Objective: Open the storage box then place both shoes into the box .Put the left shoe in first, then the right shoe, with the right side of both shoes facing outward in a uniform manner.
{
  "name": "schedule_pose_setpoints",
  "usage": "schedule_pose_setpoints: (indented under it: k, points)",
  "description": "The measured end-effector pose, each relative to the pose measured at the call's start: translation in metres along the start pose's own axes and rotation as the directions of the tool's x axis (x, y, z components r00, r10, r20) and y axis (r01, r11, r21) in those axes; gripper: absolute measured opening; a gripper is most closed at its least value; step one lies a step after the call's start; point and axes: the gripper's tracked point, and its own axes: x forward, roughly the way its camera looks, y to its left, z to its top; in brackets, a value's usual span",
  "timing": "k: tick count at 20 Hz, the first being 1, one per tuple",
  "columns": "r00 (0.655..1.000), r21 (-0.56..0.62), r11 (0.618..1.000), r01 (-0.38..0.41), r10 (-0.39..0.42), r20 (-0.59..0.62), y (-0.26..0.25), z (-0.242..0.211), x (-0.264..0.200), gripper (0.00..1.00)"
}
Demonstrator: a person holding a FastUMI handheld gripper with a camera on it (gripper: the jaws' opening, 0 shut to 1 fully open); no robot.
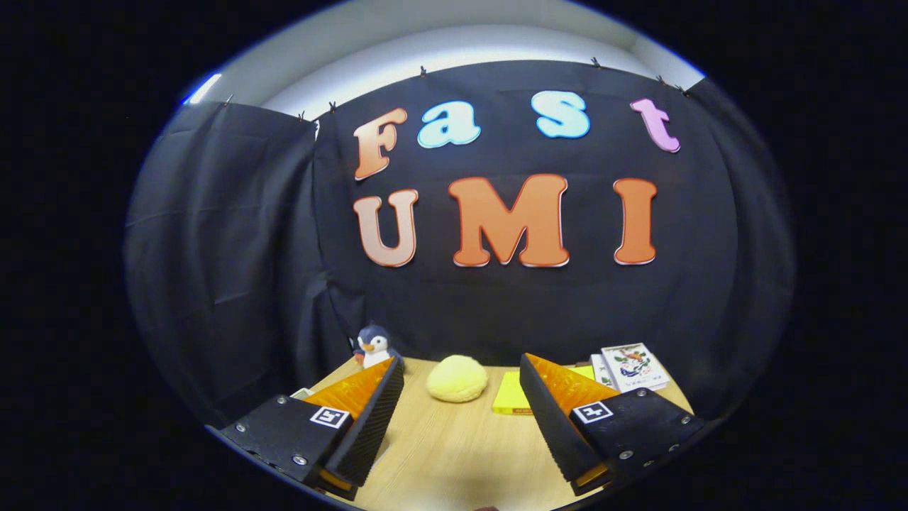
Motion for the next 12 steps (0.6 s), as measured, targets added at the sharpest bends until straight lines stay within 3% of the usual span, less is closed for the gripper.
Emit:
schedule_pose_setpoints:
  k: [6, 12]
  points:
    - [0.986, -0.023, 0.994, 0.110, -0.106, 0.127, -0.054, 0.025, -0.024, 0.98]
    - [0.971, -0.001, 0.986, 0.167, -0.165, 0.171, -0.079, 0.028, -0.036, 0.98]
